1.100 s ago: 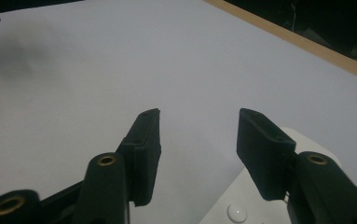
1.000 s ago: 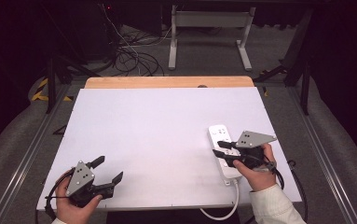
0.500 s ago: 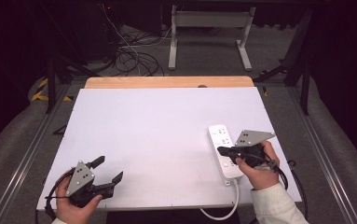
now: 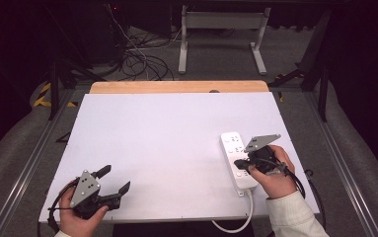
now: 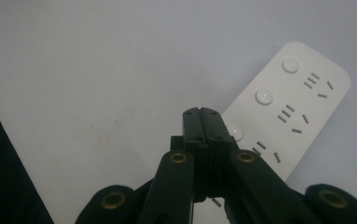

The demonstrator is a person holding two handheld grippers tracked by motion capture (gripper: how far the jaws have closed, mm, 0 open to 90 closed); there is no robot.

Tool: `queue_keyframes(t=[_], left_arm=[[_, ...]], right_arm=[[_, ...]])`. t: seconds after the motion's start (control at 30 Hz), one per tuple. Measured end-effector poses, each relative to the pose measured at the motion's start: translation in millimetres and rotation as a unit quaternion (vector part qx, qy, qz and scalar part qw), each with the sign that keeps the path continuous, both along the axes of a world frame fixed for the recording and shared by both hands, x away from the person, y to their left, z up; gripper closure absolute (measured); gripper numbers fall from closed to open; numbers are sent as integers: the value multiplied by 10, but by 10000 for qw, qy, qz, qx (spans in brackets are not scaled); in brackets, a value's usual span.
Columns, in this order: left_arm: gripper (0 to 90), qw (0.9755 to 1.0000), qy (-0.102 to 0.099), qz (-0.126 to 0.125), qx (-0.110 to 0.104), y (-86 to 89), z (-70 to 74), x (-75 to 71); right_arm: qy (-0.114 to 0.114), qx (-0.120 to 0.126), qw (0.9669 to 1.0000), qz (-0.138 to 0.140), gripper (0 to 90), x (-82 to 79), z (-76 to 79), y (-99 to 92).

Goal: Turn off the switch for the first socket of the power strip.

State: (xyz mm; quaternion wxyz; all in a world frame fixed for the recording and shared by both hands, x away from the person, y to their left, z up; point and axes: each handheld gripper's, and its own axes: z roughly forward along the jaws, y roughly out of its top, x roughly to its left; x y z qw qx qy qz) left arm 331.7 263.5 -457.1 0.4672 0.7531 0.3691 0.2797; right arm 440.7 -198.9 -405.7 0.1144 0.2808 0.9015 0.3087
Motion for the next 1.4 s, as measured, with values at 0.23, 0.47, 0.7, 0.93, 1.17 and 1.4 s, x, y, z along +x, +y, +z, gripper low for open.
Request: queue_keyframes(t=[0.23,0.47,0.7,0.93,1.17,1.4], left_arm=[[197,10000,-9,38,0,1,-1,1],[197,10000,18,40,-4,1,-3,1],[197,10000,22,28,-15,8,-2,2],[197,10000,19,29,-3,9,-2,3],[195,10000,32,56,32,11,-3,1],[195,10000,18,41,42,11,-1,1]], right_arm=[[263,-254,9992,-136,900,37,-72,3],[400,-437,9982,-137,900,47,-123,25],[561,-589,9966,-119,900,66,-194,60],[635,-696,9955,-105,900,77,-245,83],[613,-741,9953,-128,900,73,-258,93],[561,-810,9950,-152,900,56,-277,116]])
